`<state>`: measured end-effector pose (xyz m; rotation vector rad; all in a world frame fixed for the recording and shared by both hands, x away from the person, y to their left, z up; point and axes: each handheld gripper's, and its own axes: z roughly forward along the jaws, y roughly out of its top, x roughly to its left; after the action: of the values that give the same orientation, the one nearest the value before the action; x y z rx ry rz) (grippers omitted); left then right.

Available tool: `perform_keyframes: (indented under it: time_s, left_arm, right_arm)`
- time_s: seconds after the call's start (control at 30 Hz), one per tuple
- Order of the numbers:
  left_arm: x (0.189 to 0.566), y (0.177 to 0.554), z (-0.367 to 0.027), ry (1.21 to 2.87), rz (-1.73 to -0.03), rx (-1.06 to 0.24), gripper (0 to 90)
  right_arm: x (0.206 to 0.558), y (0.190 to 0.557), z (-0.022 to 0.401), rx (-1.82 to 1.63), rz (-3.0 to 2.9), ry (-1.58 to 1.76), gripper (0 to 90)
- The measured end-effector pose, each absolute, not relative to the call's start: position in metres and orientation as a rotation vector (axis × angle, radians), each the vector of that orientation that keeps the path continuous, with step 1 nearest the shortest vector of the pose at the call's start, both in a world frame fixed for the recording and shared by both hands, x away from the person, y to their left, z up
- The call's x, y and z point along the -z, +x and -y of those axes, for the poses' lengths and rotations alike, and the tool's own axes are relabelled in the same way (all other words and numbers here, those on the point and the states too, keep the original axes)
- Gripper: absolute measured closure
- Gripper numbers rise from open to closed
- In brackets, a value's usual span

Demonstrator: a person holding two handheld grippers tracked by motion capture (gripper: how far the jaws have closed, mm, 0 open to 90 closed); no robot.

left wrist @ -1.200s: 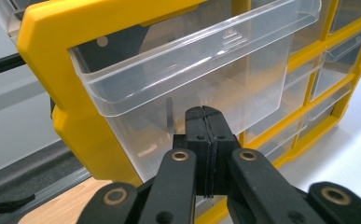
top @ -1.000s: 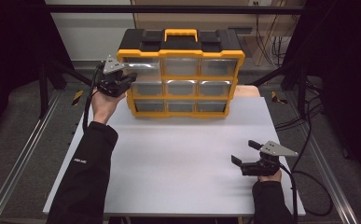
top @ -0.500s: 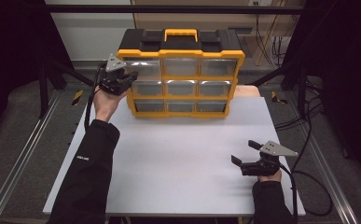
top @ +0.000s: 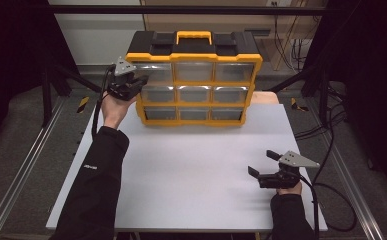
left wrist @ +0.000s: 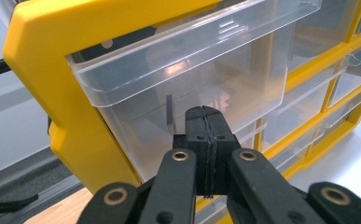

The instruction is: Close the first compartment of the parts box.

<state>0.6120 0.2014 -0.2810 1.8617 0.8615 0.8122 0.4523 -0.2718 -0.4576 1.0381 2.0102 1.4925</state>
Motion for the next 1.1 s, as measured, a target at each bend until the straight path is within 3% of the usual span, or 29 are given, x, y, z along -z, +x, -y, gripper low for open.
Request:
perform_keyframes:
  time_s: [1.1]
  left_arm:
    - [0.282, 0.621, -0.199, 1.868, -0.884, -0.818, 89.1]
  right_arm:
    - [0.457, 0.452, 0.273, -1.5, -2.006, 1.039, 2.2]
